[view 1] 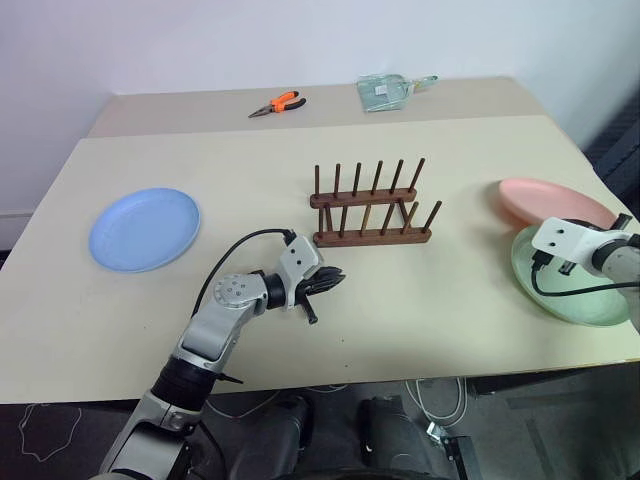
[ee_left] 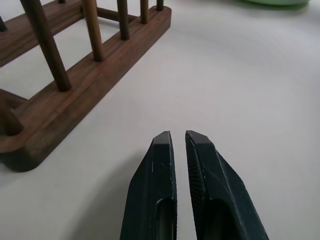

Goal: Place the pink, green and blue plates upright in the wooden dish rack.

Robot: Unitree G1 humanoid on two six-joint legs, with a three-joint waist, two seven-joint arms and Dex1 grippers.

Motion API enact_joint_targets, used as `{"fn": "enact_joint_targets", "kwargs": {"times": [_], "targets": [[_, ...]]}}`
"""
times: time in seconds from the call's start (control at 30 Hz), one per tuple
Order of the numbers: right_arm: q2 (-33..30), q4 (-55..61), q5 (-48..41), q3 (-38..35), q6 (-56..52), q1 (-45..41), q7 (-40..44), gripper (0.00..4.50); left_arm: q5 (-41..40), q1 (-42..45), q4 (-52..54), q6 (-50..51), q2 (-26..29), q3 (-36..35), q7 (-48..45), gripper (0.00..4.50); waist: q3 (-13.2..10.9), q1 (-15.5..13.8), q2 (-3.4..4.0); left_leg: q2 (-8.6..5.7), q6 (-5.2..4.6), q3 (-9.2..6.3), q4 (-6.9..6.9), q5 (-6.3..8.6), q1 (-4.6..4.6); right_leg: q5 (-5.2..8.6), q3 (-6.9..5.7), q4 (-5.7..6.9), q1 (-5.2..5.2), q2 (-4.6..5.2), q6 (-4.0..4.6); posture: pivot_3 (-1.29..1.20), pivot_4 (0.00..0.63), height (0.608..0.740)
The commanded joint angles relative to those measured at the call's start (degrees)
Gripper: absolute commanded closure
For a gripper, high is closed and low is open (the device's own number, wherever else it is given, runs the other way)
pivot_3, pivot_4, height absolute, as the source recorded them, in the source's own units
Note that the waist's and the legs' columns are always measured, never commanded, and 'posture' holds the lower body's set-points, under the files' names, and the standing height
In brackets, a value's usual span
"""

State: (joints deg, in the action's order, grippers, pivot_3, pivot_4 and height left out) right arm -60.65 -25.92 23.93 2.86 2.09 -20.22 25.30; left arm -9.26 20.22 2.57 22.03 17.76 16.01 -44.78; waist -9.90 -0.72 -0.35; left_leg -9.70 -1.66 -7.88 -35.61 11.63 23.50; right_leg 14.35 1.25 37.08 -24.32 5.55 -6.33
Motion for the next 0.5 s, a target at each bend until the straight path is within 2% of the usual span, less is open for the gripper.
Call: {"fn": "enact_joint_targets", "kwargs": {"times": [0.03, 0.2, 0.27, 0.37, 0.43, 0.5], "targets": [[-0.57, 1.02, 0.70, -0.66, 2.04, -1.33, -1.52, 4.43, -0.40, -0.16, 2.39, -0.58, 0.11, -0.69, 0.44, 4.11, 0.00, 0.00, 0.01, 0.00, 0.00, 0.00, -0.01, 0.00, 0.00, 0.00, 0.00, 0.00, 0.00, -0.01, 0.00, 0.00, 0.150, 0.729], [0.41, 9.23, -4.25, -4.80, 2.65, -2.32, -0.48, 4.43, -1.84, -0.31, 2.47, -1.09, -0.43, -3.12, 1.78, 4.11, -0.04, 0.23, 0.10, 0.00, 0.00, 0.00, 0.00, 0.00, 0.00, -0.01, 0.03, 0.02, -0.03, -0.01, -0.01, 0.00, 0.150, 0.729], [7.43, 19.09, -18.93, -10.92, -3.00, -4.31, 2.70, 4.43, -2.32, -0.59, 2.51, -1.60, -0.07, -4.49, 1.99, 4.11, -0.08, 0.55, 0.04, 0.01, 0.00, 0.00, 0.03, 0.00, 0.00, -0.01, 0.03, 0.04, -0.04, -0.03, -0.02, 0.00, 0.150, 0.729], [17.60, 34.83, -44.35, -19.65, -19.91, -5.43, 6.16, 4.43, -3.10, -0.81, 2.35, -1.91, 0.44, -6.26, 2.04, 4.11, -0.10, 0.94, 0.01, 0.14, 0.00, -0.01, 0.03, 0.00, 0.00, -0.03, 0.02, 0.06, -0.04, -0.10, -0.03, 0.00, 0.150, 0.729], [20.05, 42.17, -54.63, -22.46, -26.92, -4.11, 7.81, 4.43, -3.59, -0.85, 2.38, -2.00, 0.85, -6.97, 1.84, 4.11, -0.11, 0.22, -0.01, 0.16, 0.01, -0.06, 0.04, 0.01, 0.00, -0.02, -0.01, 0.05, -0.05, -0.11, -0.02, 0.00, 0.150, 0.729], [22.81, 45.08, -62.92, -25.32, -33.12, -4.84, 4.67, 4.43, -3.98, -0.90, 2.34, -2.12, 1.20, -7.44, 1.76, 4.11, -0.10, -0.51, -0.07, 0.15, -0.03, -0.09, 0.03, 0.04, 0.05, -0.02, -0.07, -0.05, -0.03, -0.10, -0.02, 0.00, 0.150, 0.729]]}}
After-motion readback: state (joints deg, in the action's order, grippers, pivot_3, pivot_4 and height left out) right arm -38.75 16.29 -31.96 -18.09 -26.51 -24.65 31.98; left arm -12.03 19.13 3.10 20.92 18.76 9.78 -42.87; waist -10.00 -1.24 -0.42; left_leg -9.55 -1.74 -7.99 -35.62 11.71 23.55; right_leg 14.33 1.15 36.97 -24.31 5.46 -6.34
